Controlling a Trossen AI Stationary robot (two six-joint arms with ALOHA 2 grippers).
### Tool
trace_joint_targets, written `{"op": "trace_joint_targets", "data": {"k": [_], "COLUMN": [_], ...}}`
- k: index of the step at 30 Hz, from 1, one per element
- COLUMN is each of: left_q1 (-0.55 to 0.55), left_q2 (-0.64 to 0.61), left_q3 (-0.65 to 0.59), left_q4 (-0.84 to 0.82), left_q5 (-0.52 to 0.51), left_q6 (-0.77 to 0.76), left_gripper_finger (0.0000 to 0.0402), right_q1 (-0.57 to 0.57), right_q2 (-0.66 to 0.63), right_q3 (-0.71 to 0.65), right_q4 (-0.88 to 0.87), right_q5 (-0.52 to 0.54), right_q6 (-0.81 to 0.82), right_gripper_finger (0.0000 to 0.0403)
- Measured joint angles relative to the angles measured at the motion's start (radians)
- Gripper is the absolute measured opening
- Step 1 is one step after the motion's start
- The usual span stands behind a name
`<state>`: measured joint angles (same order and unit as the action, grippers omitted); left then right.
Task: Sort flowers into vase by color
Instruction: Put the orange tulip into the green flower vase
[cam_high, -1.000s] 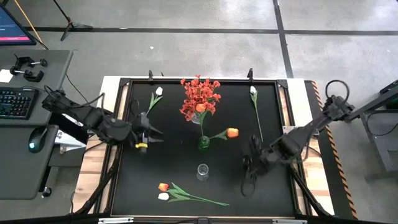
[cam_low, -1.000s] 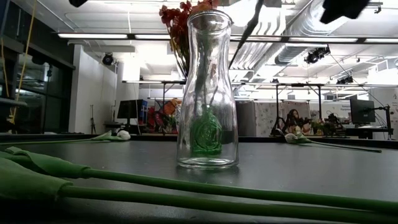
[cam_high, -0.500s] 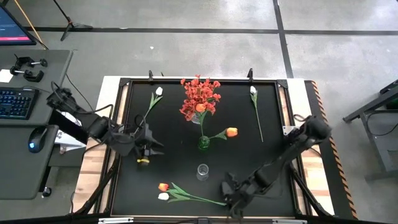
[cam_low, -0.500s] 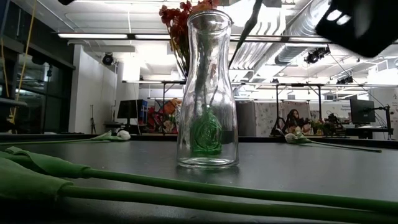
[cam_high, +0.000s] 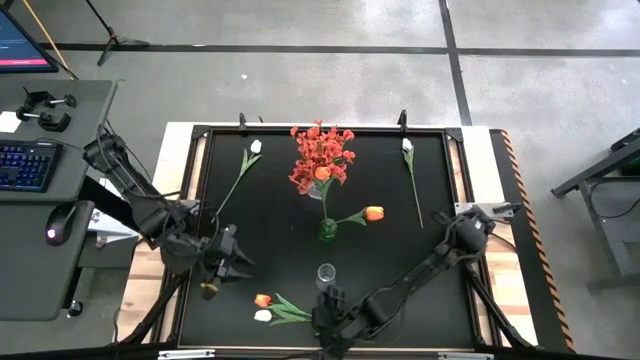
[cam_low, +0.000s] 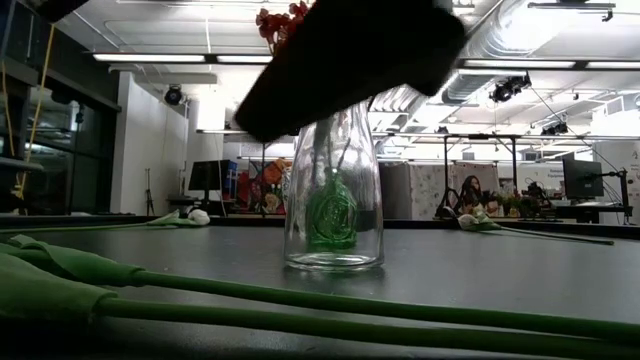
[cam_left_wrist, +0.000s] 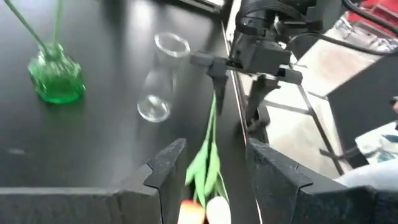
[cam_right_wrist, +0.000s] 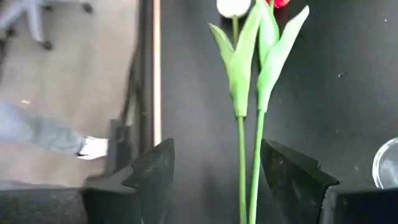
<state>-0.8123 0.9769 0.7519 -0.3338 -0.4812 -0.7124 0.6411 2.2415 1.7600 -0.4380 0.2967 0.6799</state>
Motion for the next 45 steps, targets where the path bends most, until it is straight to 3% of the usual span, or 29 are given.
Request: {"op": "trace_joint_targets", "data": {"k": [5,9,17,39,42,45], "left_q1": [-0.028,-0.037,-0.04,-0.039,-0.039,-0.039], "left_q2": [-0.002,-0.003,-0.003,-0.003,-0.003,-0.003], "left_q3": [-0.029,-0.033,-0.033,-0.033,-0.033,-0.033], "left_q4": [0.002,0.025,0.027,0.055,0.054,0.052], "left_q5": [-0.001,0.0,-0.001,-0.013,-0.024,-0.03], "left_q6": [-0.041,-0.045,-0.045,-0.062,-0.062,-0.063], "left_gripper_finger": [0.0151,0.0151,0.0151,0.0151,0.0151,0.0151], "right_q1": [-0.022,-0.033,-0.038,-0.06,-0.061,-0.061], "right_q2": [0.125,0.172,0.176,0.222,0.222,0.222], "right_q3": [0.197,0.275,0.256,0.254,0.255,0.256], "right_q4": [-0.15,-0.207,-0.217,-0.219,-0.225,-0.243], "right_q5": [0.036,0.068,0.066,0.028,0.015,-0.011], "right_q6": [0.036,0.046,0.065,-0.056,-0.06,-0.06], "right_gripper_finger": [0.0204,0.0166,0.0118,0.0114,0.0086,0.0023]}}
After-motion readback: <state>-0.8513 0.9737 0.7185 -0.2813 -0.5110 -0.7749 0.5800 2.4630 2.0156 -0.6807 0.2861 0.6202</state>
